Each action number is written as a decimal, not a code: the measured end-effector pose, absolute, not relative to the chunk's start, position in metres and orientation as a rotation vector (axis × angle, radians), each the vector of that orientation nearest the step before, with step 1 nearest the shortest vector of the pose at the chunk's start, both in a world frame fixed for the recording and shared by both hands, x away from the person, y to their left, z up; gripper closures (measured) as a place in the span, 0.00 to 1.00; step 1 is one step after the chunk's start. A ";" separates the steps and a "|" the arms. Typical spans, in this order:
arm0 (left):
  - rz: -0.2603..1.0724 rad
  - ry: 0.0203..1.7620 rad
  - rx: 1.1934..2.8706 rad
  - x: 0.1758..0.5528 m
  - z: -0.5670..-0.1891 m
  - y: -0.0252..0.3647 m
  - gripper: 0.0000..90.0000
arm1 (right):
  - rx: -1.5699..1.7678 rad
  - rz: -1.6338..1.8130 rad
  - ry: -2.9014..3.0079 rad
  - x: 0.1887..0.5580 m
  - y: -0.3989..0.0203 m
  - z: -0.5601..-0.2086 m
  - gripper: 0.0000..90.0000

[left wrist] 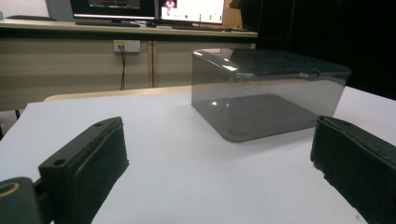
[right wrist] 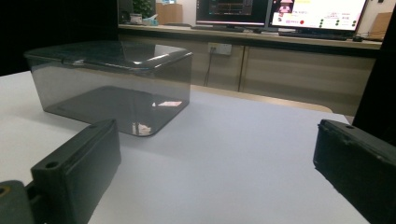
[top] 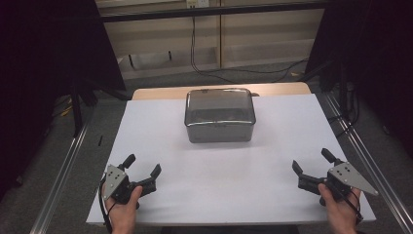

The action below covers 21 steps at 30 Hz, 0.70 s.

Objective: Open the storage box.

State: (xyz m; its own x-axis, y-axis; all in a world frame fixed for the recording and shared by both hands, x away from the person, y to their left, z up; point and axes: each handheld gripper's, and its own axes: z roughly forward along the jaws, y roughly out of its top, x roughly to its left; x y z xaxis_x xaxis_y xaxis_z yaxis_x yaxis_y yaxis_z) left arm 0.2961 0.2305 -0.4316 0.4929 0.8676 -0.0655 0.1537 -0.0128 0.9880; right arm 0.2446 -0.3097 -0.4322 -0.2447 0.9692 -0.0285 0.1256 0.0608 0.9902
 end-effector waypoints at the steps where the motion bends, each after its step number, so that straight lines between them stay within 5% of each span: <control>1: 0.717 0.932 1.502 0.296 -0.431 0.231 0.04 | 1.145 1.288 1.513 0.245 -0.310 -0.432 0.00; 21: 0.687 0.957 1.493 0.292 -0.431 0.235 0.05 | 1.113 1.303 1.570 0.246 -0.302 -0.435 0.00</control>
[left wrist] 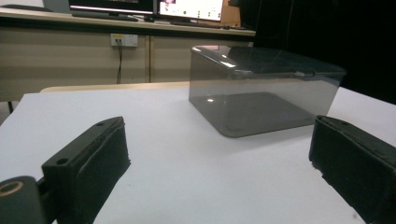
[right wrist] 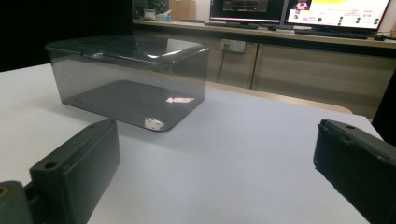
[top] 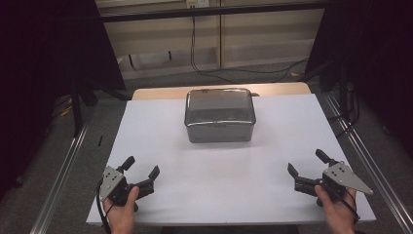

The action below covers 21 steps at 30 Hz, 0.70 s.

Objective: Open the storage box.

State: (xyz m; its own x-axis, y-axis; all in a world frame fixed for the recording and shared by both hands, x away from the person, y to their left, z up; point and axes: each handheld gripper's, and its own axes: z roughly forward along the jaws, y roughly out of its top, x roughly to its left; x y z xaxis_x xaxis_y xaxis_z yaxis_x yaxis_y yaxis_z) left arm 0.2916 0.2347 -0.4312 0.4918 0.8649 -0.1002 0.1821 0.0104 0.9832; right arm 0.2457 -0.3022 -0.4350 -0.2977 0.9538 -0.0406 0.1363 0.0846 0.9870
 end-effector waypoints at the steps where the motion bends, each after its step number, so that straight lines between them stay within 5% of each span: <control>1: 0.686 0.959 1.489 0.291 -0.431 0.234 0.05 | 1.111 1.301 1.568 0.246 -0.302 -0.435 0.00; 21: 0.660 0.946 1.493 0.289 -0.430 0.235 0.05 | 1.066 1.323 1.619 0.254 -0.277 -0.434 0.00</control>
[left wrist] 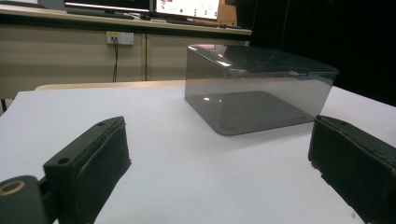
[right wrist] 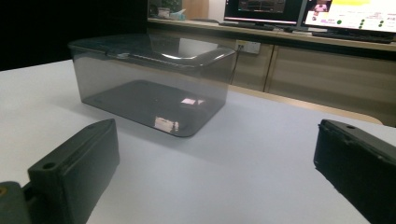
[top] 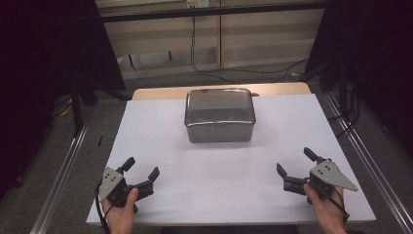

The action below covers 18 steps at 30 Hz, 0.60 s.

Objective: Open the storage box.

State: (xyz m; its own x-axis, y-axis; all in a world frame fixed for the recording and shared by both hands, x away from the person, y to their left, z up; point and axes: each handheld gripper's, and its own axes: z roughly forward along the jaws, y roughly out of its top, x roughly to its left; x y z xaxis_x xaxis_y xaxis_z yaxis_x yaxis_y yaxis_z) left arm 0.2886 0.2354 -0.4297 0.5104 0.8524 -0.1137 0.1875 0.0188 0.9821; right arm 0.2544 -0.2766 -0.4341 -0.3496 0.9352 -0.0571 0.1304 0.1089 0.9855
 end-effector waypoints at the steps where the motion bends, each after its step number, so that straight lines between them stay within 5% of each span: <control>1: 0.663 0.944 1.497 0.288 -0.430 0.235 0.05 | 1.066 1.327 1.621 0.255 -0.275 -0.434 0.00; 18: 0.643 0.943 1.507 0.288 -0.430 0.234 0.06 | 1.074 1.377 1.650 0.270 -0.253 -0.434 0.00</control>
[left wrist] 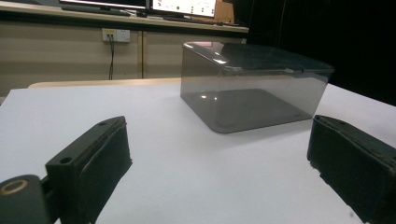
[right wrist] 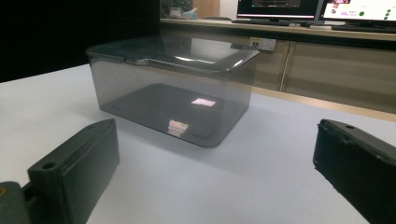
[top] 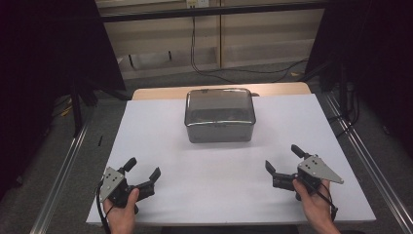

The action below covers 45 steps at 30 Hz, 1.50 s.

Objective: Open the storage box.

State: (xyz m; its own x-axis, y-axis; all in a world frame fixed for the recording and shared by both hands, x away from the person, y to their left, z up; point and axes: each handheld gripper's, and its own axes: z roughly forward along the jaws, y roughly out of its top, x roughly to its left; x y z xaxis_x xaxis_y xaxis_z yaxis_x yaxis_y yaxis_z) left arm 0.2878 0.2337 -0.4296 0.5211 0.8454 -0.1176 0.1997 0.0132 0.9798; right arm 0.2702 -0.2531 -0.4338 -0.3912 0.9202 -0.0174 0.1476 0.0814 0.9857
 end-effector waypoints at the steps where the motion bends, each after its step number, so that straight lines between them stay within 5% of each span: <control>1: 0.641 0.944 1.505 0.288 -0.430 0.234 0.06 | 1.065 1.372 1.653 0.271 -0.251 -0.433 0.00; 45: 0.679 0.926 1.549 0.287 -0.431 0.227 0.06 | 0.960 1.424 1.776 0.323 -0.186 -0.421 0.00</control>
State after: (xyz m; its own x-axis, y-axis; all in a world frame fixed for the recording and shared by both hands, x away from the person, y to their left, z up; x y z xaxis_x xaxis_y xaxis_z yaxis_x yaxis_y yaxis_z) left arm 0.2872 0.2271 -0.4314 0.5215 0.8505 -0.0682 0.1906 -0.0382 0.9809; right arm 0.3231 -0.1862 -0.4209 -0.5141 0.8564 -0.0472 0.1400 0.1381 0.9805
